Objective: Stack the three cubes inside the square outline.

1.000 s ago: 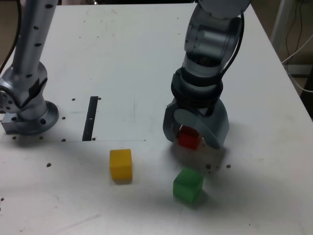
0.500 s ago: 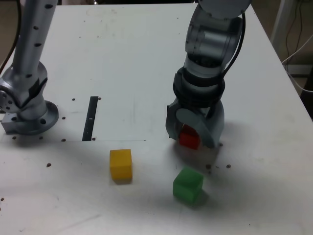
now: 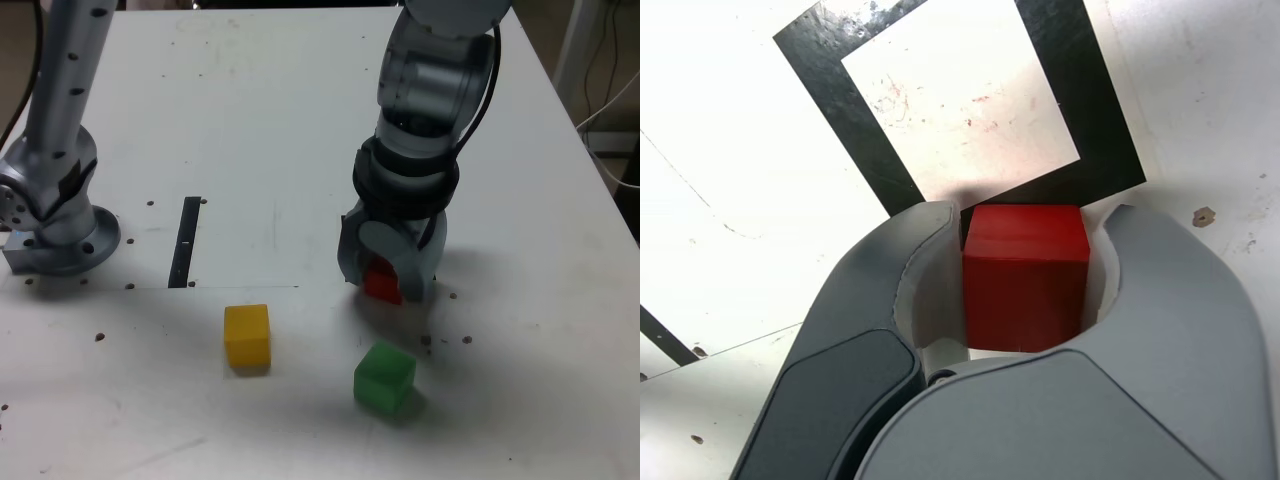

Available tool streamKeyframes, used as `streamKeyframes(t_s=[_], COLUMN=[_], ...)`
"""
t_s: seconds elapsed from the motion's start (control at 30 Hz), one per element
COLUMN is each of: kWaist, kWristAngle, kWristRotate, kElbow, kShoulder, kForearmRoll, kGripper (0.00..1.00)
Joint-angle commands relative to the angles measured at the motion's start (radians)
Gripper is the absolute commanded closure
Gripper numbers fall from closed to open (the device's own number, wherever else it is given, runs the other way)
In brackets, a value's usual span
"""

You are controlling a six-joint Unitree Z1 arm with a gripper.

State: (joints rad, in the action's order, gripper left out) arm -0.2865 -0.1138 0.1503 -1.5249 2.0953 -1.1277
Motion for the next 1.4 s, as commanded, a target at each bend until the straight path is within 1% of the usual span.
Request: streamKeyframes(t_s=[0.0,0.13,0.3,0.37,0.5,0.57,0.6,0.9,1.37], kWaist=[-0.002,-0.002,0.010,0.024,0.066,0.093,0.104,0.185,0.239], kWristAngle=[0.003,0.012,0.031,0.051,0.102,0.120,0.123,0.120,0.120], kWristRotate=[-0.002,-0.027,-0.106,-0.136,-0.179,-0.192,-0.194,-0.195,-0.166], kElbow=[0.002,0.004,0.015,0.023,0.046,0.056,0.061,0.078,0.079], kShoulder=[-0.013,-0.043,-0.100,-0.118,-0.132,-0.131,-0.131,-0.118,-0.059], kForearmRoll=[-0.002,-0.021,-0.045,-0.048,-0.043,-0.037,-0.034,0.003,0.045], kGripper=[0.71,0.71,0.71,0.71,0.71,0.70,0.70,0.70,0.70])
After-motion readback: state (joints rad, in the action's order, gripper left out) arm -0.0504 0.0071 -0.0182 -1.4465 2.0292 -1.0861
